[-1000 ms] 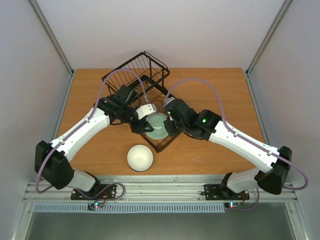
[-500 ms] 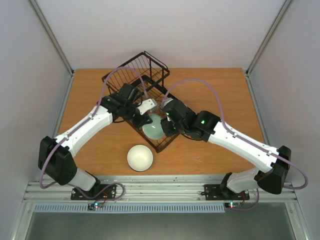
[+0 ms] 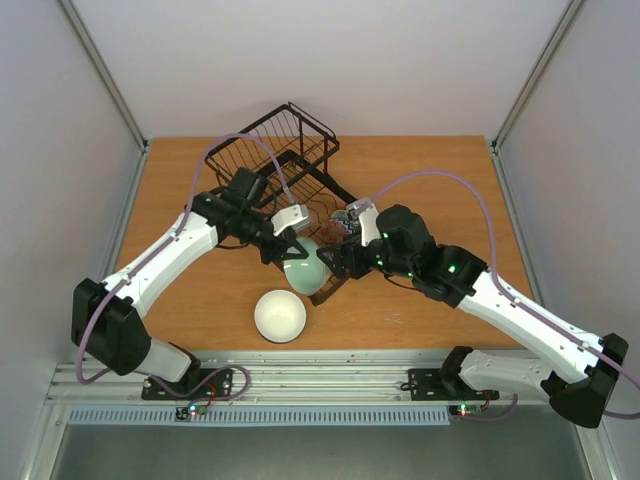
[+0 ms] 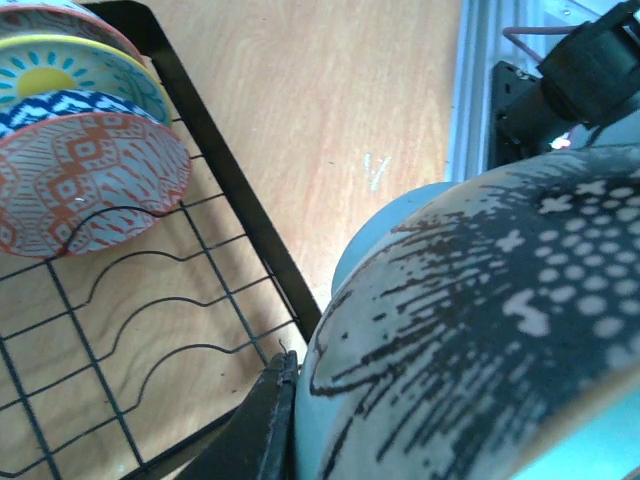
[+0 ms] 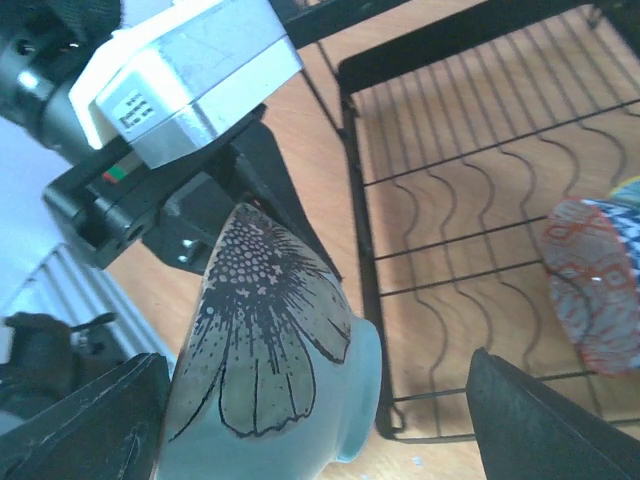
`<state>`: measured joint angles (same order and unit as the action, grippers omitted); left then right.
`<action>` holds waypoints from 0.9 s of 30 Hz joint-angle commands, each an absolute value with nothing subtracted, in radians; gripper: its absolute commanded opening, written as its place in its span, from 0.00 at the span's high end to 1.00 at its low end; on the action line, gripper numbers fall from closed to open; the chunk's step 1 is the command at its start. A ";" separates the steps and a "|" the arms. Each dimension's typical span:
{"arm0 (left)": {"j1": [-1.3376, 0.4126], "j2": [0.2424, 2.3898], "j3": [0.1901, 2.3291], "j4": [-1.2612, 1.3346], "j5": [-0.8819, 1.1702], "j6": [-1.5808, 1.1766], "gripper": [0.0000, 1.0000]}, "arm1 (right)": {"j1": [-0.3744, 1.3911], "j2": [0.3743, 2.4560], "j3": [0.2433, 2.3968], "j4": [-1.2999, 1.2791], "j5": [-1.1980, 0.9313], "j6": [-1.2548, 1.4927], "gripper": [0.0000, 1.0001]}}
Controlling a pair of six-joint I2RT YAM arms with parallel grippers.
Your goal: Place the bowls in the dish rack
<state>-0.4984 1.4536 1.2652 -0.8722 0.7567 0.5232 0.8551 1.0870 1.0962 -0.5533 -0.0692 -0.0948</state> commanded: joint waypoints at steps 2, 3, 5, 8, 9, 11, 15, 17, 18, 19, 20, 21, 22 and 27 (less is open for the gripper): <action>-0.469 1.429 1.293 -0.973 0.938 0.638 1.00 | 0.807 1.015 1.011 -0.484 -0.199 -0.025 0.18; -0.466 1.430 1.293 -0.980 0.953 0.643 0.99 | 0.807 1.004 0.999 -0.472 -0.213 -0.014 0.17; -0.456 1.429 1.300 -0.997 0.984 0.658 0.99 | 0.807 0.990 0.977 -0.451 -0.246 -0.002 0.16; -0.444 1.426 1.308 -1.018 1.026 0.684 0.99 | 0.807 0.989 0.956 -0.430 -0.310 0.045 0.15; -0.442 1.424 1.308 -1.021 1.033 0.688 0.99 | 0.807 0.992 0.950 -0.422 -0.332 0.054 0.15; -0.438 1.418 1.308 -1.021 1.040 0.693 0.99 | 0.807 1.000 0.939 -0.401 -0.380 0.074 0.13; -0.434 1.408 1.304 -1.012 1.039 0.691 0.99 | 0.807 1.024 0.905 -0.319 -0.484 0.120 0.09; -0.433 1.404 1.303 -1.010 1.036 0.687 1.00 | 0.807 1.023 0.884 -0.285 -0.503 0.136 0.07; -0.433 1.401 1.301 -1.006 1.033 0.687 1.00 | 0.807 1.018 0.869 -0.266 -0.510 0.141 0.05; -0.433 1.399 1.298 -0.998 1.029 0.686 0.99 | 0.807 1.009 0.854 -0.242 -0.517 0.146 0.04; -0.433 1.396 1.295 -0.989 1.023 0.680 0.99 | 0.807 1.000 0.843 -0.217 -0.529 0.153 0.03; -0.433 1.396 1.290 -0.981 1.018 0.673 0.99 | 0.807 0.993 0.834 -0.195 -0.539 0.162 0.02; -0.433 1.395 1.289 -0.976 1.017 0.668 0.99 | 0.807 0.992 0.826 -0.177 -0.549 0.168 0.02; -0.433 1.394 1.288 -0.969 1.012 0.662 1.00 | 0.807 0.995 0.799 -0.097 -0.597 0.200 0.01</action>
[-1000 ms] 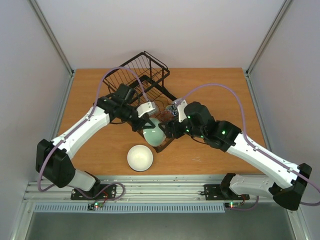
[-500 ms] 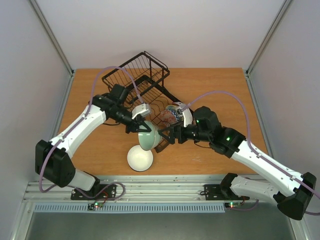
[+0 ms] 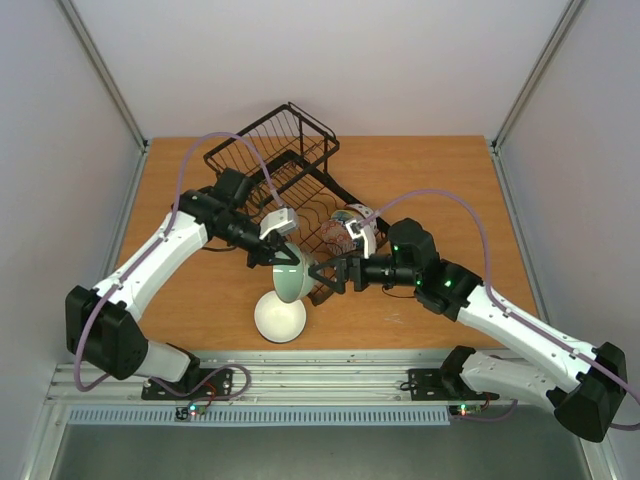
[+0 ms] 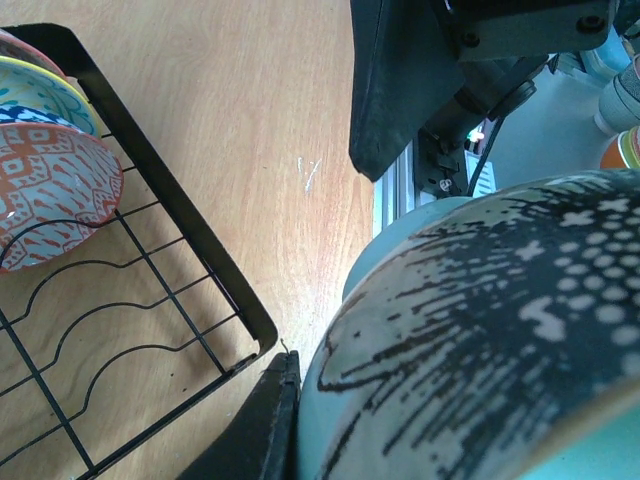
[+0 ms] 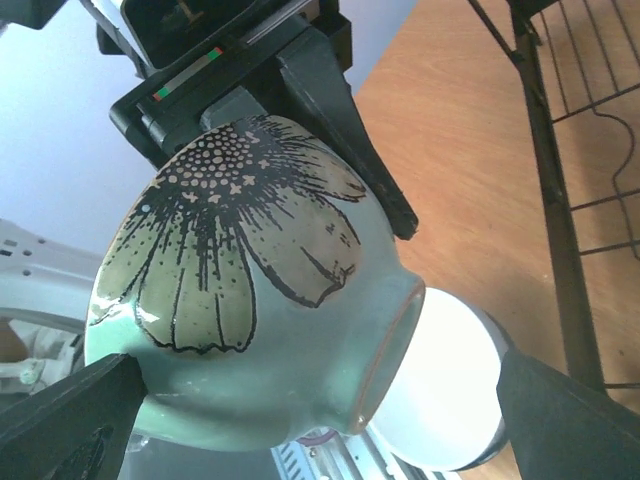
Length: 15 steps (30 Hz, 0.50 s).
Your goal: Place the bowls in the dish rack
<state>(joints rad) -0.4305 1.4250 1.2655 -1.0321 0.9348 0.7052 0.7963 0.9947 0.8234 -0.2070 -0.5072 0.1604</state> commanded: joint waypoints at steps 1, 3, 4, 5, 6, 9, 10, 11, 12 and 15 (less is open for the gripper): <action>-0.433 1.393 1.286 -0.965 1.008 0.660 1.00 | 0.808 0.995 0.795 -0.079 -0.606 0.208 0.01; -0.433 1.395 1.283 -0.957 1.000 0.652 1.00 | 0.810 0.997 0.789 -0.051 -0.620 0.219 0.01; -0.433 1.396 1.281 -0.953 0.997 0.650 0.99 | 0.811 0.999 0.787 -0.042 -0.626 0.223 0.01; -0.433 1.398 1.281 -0.952 0.995 0.648 0.99 | 0.814 1.002 0.787 -0.033 -0.630 0.225 0.01; -0.433 1.399 1.280 -0.950 0.992 0.647 0.99 | 0.817 1.003 0.787 -0.030 -0.631 0.225 0.01; -0.433 1.406 1.281 -0.944 0.982 0.642 0.99 | 0.828 0.998 0.790 -0.030 -0.625 0.222 0.01; -0.433 1.407 1.281 -0.944 0.980 0.638 1.00 | 0.832 0.997 0.791 -0.033 -0.624 0.219 0.01; -0.433 1.409 1.281 -0.943 0.978 0.637 0.99 | 0.835 1.000 0.793 -0.035 -0.624 0.219 0.01; -0.433 1.411 1.281 -0.941 0.979 0.638 0.99 | 0.837 1.004 0.797 -0.035 -0.627 0.218 0.01; -0.433 1.419 1.284 -0.939 0.976 0.634 1.00 | 0.854 1.032 0.810 -0.037 -0.631 0.217 0.01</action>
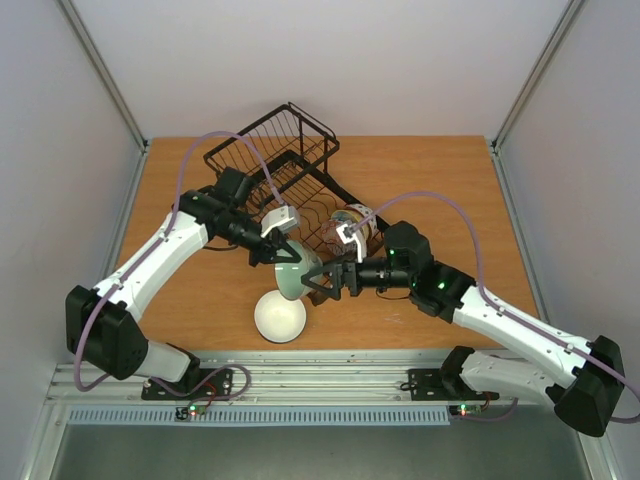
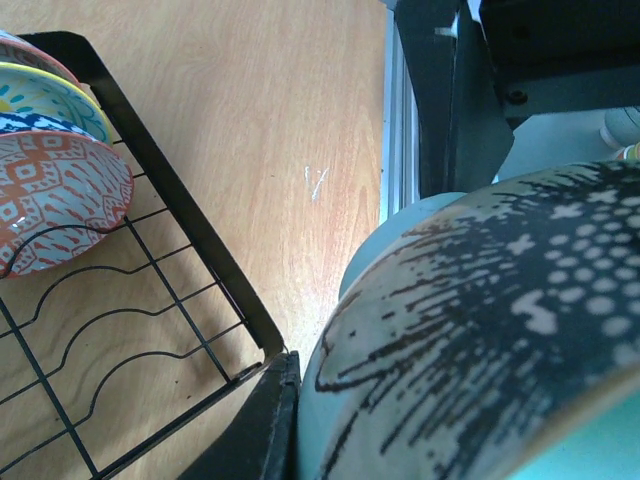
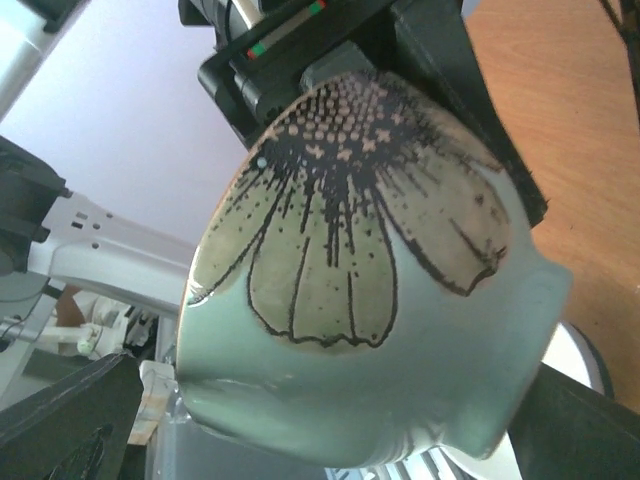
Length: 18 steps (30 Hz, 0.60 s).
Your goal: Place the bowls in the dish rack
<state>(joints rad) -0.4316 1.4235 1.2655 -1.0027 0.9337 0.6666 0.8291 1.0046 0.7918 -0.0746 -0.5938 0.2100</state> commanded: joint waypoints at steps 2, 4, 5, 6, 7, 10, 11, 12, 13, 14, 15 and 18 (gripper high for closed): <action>-0.433 1.421 1.285 -0.939 0.971 0.632 1.00 | 0.873 1.058 0.828 -0.060 -0.615 0.202 0.02; -0.433 1.422 1.284 -0.939 0.969 0.632 1.00 | 0.890 1.076 0.850 -0.099 -0.585 0.182 0.05; -0.433 1.422 1.283 -0.937 0.967 0.632 1.00 | 0.898 1.084 0.859 -0.112 -0.573 0.173 0.08; -0.433 1.423 1.282 -0.937 0.968 0.631 1.00 | 0.903 1.090 0.868 -0.128 -0.559 0.166 0.11; -0.433 1.424 1.282 -0.937 0.969 0.631 1.00 | 0.907 1.097 0.878 -0.143 -0.551 0.159 0.14; -0.433 1.426 1.281 -0.937 0.971 0.630 0.99 | 0.916 1.100 0.902 -0.187 -0.514 0.138 0.22; -0.433 1.428 1.281 -0.937 0.972 0.630 0.99 | 0.919 1.100 0.907 -0.196 -0.501 0.132 0.26; -0.433 1.428 1.281 -0.937 0.975 0.630 1.00 | 0.920 1.097 0.910 -0.200 -0.488 0.126 0.31; -0.433 1.429 1.281 -0.938 0.976 0.631 1.00 | 0.922 1.094 0.912 -0.203 -0.480 0.123 0.36; -0.433 1.429 1.281 -0.937 0.977 0.631 1.00 | 0.922 1.089 0.913 -0.204 -0.471 0.120 0.41; -0.433 1.430 1.281 -0.938 0.978 0.632 1.00 | 0.922 1.082 0.913 -0.205 -0.464 0.118 0.45; -0.433 1.431 1.279 -0.938 0.973 0.632 1.00 | 0.922 1.072 0.920 -0.215 -0.443 0.106 0.62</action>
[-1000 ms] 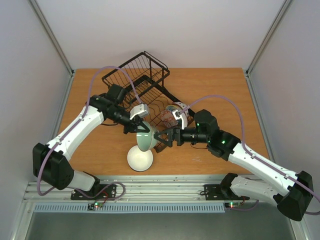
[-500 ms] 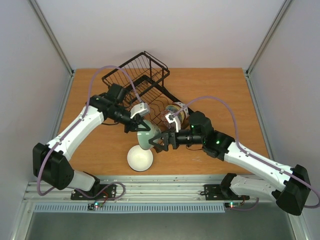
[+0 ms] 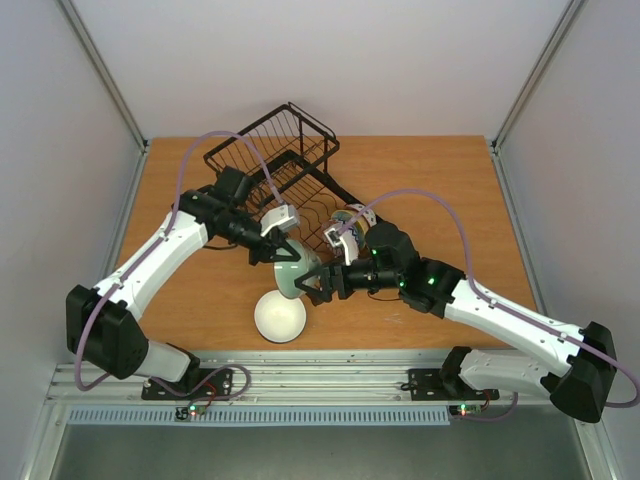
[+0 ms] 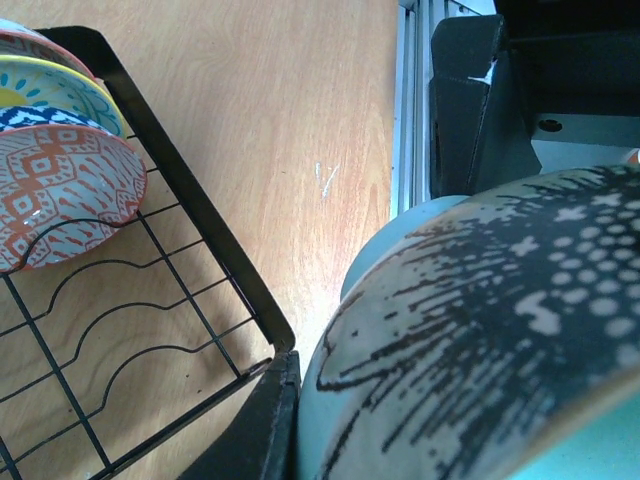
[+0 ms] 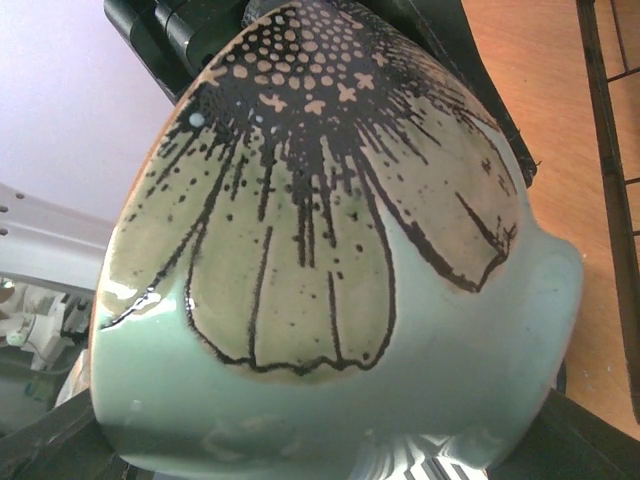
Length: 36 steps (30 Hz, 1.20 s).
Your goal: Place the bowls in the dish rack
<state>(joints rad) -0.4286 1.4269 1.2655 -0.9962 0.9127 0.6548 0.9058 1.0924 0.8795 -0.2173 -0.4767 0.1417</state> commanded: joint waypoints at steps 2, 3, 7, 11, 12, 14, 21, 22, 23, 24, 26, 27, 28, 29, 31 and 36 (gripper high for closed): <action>-0.433 1.431 1.275 -0.925 0.953 0.628 1.00 | 0.922 1.069 0.936 -0.247 -0.417 0.090 0.70; -0.433 1.430 1.269 -0.909 0.929 0.616 0.97 | 0.922 1.071 0.950 -0.278 -0.400 0.077 0.73; -0.432 1.406 1.245 -0.844 0.866 0.572 0.66 | 0.922 1.079 1.018 -0.415 -0.322 0.017 0.83; -0.433 1.374 1.227 -0.788 0.781 0.533 0.52 | 0.922 1.091 1.086 -0.541 -0.258 -0.071 0.91; -0.433 1.368 1.224 -0.778 0.753 0.522 0.48 | 0.921 1.099 1.111 -0.578 -0.234 -0.089 0.92; -0.433 1.350 1.219 -0.755 0.690 0.508 0.38 | 0.921 1.128 1.166 -0.685 -0.178 -0.130 0.94; -0.431 1.244 1.162 -0.605 0.338 0.465 0.16 | 0.919 1.384 1.433 -1.016 0.045 -0.272 0.97; -0.431 1.227 1.152 -0.585 0.296 0.462 0.14 | 0.919 1.419 1.459 -1.044 0.063 -0.291 0.97; -0.430 1.213 1.142 -0.564 0.256 0.459 0.13 | 0.919 1.448 1.482 -1.063 0.076 -0.312 0.97; -0.428 1.200 1.136 -0.549 0.222 0.458 0.12 | 0.918 1.489 1.502 -1.085 0.100 -0.330 0.97; -0.422 1.185 1.135 -0.523 0.154 0.451 0.12 | 0.919 1.547 1.547 -1.127 0.154 -0.357 0.98; -0.417 1.182 1.134 -0.510 0.124 0.445 0.12 | 0.919 1.576 1.561 -1.144 0.195 -0.367 0.98; -0.413 1.179 1.130 -0.496 0.099 0.436 0.11 | 0.918 1.600 1.575 -1.159 0.220 -0.375 0.99; -0.408 1.177 1.125 -0.482 0.078 0.431 0.11 | 0.919 1.620 1.583 -1.168 0.234 -0.385 0.99; -0.400 1.174 1.114 -0.447 0.027 0.424 0.11 | 0.919 1.652 1.592 -1.171 0.253 -0.404 0.99; -0.390 1.172 1.103 -0.418 -0.023 0.409 0.09 | 0.918 1.726 1.621 -1.183 0.327 -0.424 0.99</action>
<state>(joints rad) -0.4168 1.1843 1.1118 -0.5537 0.1307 0.4328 0.9150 1.7023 1.5528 -1.1599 0.2096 -0.3721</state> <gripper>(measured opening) 0.906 0.786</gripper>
